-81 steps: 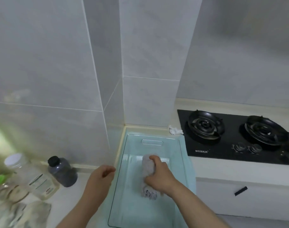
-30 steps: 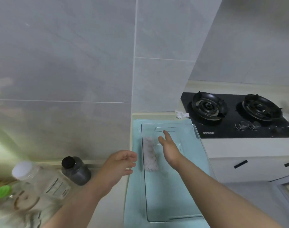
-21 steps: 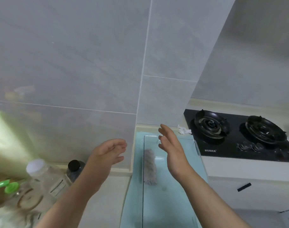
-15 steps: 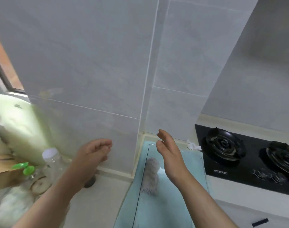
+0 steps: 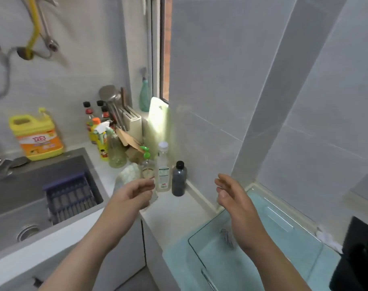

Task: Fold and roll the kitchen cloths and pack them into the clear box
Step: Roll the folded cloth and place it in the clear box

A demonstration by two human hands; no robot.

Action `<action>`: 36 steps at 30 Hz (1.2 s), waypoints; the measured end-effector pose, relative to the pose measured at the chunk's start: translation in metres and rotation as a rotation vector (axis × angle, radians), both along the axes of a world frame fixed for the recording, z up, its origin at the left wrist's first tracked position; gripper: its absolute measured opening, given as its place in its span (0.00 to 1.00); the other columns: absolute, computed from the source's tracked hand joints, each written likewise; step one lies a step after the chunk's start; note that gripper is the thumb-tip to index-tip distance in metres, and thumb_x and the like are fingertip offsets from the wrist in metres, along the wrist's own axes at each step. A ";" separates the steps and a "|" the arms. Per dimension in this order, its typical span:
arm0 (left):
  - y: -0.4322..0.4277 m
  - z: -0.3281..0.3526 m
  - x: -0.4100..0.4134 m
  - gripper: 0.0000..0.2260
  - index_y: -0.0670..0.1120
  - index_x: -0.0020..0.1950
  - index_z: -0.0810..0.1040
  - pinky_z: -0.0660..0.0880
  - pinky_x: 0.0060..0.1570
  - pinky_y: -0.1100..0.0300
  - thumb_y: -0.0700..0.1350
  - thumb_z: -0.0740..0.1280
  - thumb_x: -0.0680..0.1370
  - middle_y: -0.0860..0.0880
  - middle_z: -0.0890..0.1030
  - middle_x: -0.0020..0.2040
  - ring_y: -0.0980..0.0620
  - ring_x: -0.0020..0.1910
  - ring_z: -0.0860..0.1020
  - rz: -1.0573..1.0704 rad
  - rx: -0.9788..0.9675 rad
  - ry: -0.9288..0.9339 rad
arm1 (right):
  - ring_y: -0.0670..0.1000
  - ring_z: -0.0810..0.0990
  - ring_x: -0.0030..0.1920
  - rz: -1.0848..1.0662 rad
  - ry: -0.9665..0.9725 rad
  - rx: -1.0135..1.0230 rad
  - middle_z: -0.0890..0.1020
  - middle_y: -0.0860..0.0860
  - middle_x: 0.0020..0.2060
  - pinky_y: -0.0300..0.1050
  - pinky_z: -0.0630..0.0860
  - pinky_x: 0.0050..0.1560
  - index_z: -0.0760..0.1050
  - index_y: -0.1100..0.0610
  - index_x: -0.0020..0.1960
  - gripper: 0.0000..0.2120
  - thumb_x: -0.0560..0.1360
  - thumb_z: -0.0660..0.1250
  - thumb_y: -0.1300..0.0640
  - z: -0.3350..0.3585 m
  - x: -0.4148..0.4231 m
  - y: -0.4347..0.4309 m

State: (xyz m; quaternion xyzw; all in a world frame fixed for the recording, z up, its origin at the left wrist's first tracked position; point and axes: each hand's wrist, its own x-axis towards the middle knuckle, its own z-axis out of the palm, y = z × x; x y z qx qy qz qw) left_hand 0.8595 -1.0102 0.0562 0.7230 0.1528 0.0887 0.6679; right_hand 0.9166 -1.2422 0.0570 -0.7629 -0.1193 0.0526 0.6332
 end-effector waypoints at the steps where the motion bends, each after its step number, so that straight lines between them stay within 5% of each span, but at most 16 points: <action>1: 0.007 0.001 -0.017 0.11 0.51 0.57 0.80 0.77 0.57 0.58 0.38 0.65 0.79 0.54 0.83 0.54 0.56 0.54 0.80 0.052 0.009 0.003 | 0.36 0.72 0.64 0.043 0.005 -0.004 0.76 0.37 0.63 0.43 0.69 0.67 0.70 0.41 0.67 0.24 0.72 0.60 0.42 0.000 -0.006 0.008; 10: 0.080 0.017 -0.181 0.12 0.52 0.55 0.80 0.76 0.58 0.54 0.37 0.64 0.79 0.53 0.84 0.52 0.57 0.55 0.81 0.517 0.034 -0.027 | 0.35 0.74 0.61 0.466 -0.033 0.018 0.77 0.40 0.61 0.34 0.70 0.60 0.72 0.40 0.62 0.14 0.79 0.64 0.53 0.019 -0.076 0.133; 22: 0.174 0.033 -0.453 0.12 0.49 0.55 0.80 0.76 0.58 0.53 0.35 0.63 0.79 0.49 0.83 0.54 0.54 0.57 0.79 1.063 0.003 -0.080 | 0.36 0.75 0.59 1.032 -0.065 0.008 0.78 0.39 0.57 0.31 0.72 0.55 0.73 0.40 0.59 0.15 0.80 0.63 0.59 0.029 -0.281 0.337; 36: 0.298 0.033 -0.689 0.11 0.47 0.56 0.79 0.76 0.57 0.54 0.35 0.63 0.79 0.48 0.82 0.55 0.52 0.57 0.79 1.366 0.001 -0.174 | 0.33 0.75 0.56 1.293 -0.054 -0.012 0.78 0.38 0.57 0.31 0.71 0.51 0.72 0.39 0.59 0.14 0.80 0.62 0.56 0.032 -0.507 0.518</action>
